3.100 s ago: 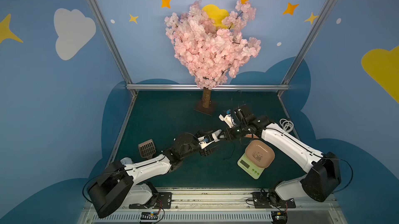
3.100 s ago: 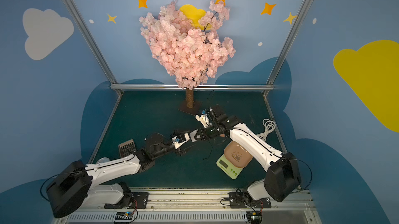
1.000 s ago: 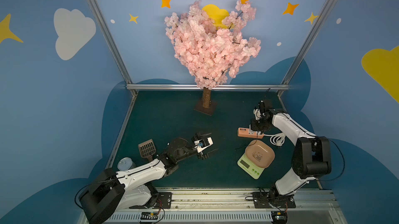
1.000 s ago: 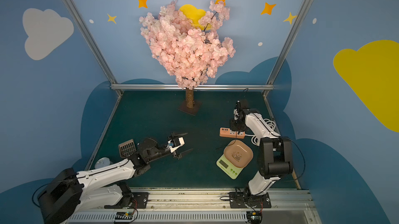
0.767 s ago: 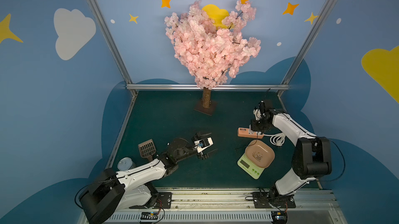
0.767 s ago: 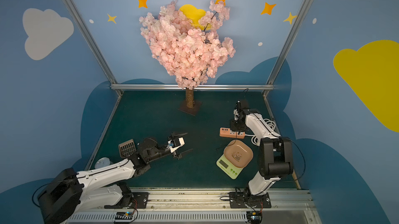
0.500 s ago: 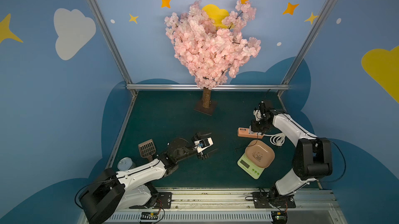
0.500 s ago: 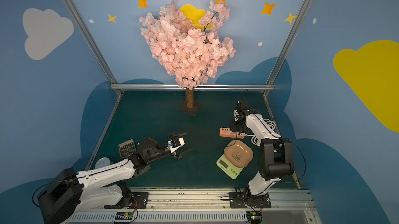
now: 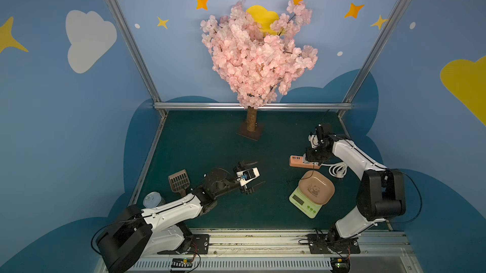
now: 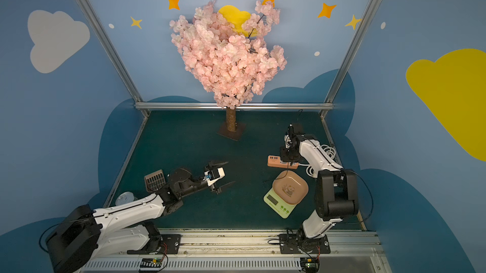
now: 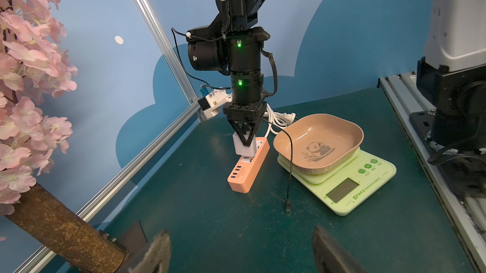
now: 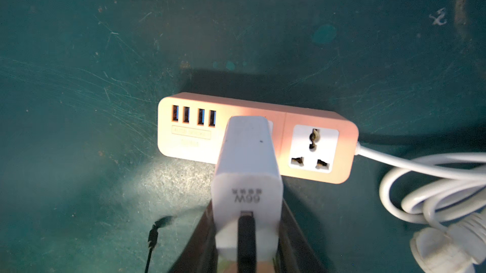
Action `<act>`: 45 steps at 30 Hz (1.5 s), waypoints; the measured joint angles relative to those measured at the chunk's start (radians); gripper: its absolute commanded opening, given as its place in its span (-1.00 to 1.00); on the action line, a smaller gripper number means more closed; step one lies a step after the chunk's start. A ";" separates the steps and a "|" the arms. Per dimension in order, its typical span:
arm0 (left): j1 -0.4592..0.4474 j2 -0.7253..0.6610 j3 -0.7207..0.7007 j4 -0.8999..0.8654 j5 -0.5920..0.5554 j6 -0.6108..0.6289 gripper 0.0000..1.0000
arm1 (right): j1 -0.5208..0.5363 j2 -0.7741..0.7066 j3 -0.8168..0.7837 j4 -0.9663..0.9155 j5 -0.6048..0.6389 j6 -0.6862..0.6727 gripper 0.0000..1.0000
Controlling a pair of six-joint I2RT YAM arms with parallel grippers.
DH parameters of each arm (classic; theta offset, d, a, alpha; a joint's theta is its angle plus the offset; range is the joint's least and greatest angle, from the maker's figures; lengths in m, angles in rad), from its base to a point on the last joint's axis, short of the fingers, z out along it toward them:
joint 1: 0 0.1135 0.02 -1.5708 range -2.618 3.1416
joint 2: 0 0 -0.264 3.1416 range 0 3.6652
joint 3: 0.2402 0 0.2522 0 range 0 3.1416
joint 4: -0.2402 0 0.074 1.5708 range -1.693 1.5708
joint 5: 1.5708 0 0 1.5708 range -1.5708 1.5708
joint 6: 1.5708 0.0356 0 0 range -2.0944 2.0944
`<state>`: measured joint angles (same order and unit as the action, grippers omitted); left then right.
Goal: Charge the electronic scale
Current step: Insert the plug into the socket.
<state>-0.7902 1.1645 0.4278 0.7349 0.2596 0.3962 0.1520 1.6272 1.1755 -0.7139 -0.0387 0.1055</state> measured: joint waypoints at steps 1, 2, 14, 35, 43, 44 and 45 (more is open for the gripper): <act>0.000 0.000 0.000 0.000 0.000 0.000 0.68 | 0.000 -0.002 -0.005 0.006 0.000 0.002 -0.78; 0.000 0.000 0.000 0.000 0.000 0.000 0.68 | 0.000 -0.003 -0.008 0.010 0.000 0.003 -0.78; 0.000 0.000 0.000 0.000 0.003 0.000 0.67 | 0.013 0.003 -0.008 0.015 0.017 0.007 -0.80; 0.000 -0.008 0.000 -0.004 0.002 -0.001 0.68 | 0.210 0.242 0.285 -0.060 0.052 0.075 -0.81; 0.000 -0.013 0.000 -0.010 0.003 -0.002 0.67 | 0.248 0.289 0.360 -0.134 0.116 0.085 -0.80; 0.000 -0.013 0.000 -0.010 0.003 -0.002 0.68 | 0.249 0.292 0.364 -0.138 0.118 0.085 -0.81; 0.000 -0.013 0.000 -0.011 0.003 -0.003 0.68 | 0.251 0.296 0.369 -0.143 0.121 0.086 -0.81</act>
<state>-0.7902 1.1515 0.4278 0.7238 0.2623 0.3931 0.4026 1.9232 1.5448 -0.8574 0.0818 0.1913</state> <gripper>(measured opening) 0.838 0.310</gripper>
